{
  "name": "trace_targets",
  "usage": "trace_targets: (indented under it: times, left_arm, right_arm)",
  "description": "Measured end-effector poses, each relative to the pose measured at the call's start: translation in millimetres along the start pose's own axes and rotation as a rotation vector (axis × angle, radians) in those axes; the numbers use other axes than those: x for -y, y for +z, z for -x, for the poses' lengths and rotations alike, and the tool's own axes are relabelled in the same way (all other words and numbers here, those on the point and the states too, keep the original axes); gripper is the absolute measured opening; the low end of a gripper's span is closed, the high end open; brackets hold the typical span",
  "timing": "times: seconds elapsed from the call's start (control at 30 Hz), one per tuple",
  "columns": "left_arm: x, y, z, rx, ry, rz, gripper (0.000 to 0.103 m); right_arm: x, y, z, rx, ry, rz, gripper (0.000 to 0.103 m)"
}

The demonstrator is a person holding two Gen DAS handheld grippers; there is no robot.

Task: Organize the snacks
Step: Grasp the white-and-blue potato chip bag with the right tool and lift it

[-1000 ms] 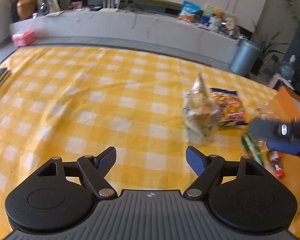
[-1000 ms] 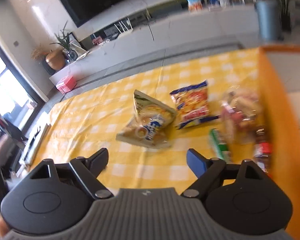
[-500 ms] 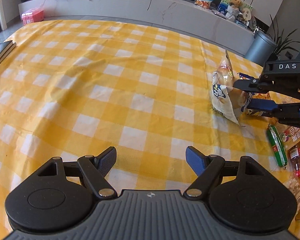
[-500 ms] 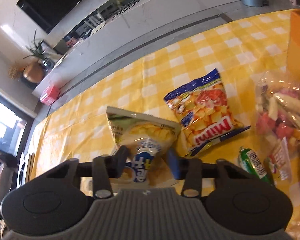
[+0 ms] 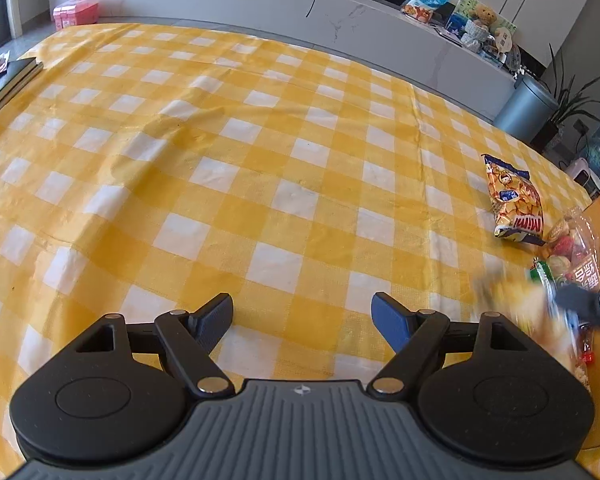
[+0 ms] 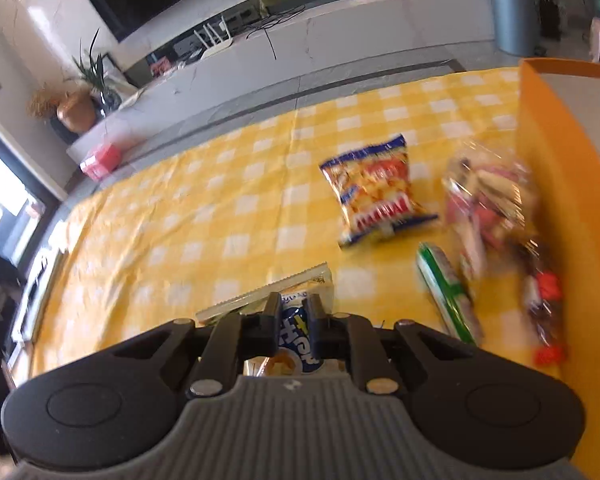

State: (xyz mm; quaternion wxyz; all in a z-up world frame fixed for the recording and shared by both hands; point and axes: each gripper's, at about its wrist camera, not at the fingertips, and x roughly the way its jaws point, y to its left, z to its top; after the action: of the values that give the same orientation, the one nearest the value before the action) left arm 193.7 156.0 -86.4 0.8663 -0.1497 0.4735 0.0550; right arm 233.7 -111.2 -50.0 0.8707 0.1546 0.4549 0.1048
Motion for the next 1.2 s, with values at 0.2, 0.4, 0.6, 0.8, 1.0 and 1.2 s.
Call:
trace_targets:
  times: [0.2, 0.4, 0.6, 0.8, 1.0, 1.2]
  left_arm:
    - [-5, 0, 2, 0.003, 0.026, 0.024, 0.093]
    - [-3, 0, 1, 0.004, 0.041, 0.010, 0.093]
    - [0, -1, 0, 0.002, 0.052, -0.014, 0.093]
    - [-1, -1, 0, 0.002, 0.050, -0.011, 0.093]
    - [0, -1, 0, 0.002, 0.056, -0.016, 0.093]
    - [0, -1, 0, 0.001, 0.059, -0.014, 0.093]
  right_arm:
    - [6, -40, 25, -0.009, -0.043, 0.059, 0.025]
    - [5, -41, 44, 0.075, -0.028, 0.114, 0.000]
    - [-5, -55, 29, 0.037, 0.007, 0.214, 0.000]
    - [-5, -82, 11, -0.038, 0.038, 0.225, 0.000]
    - [5, -87, 12, -0.037, 0.042, 0.196, 0.000]
    - [-16, -73, 36, 0.029, -0.141, 0.290, 0.036]
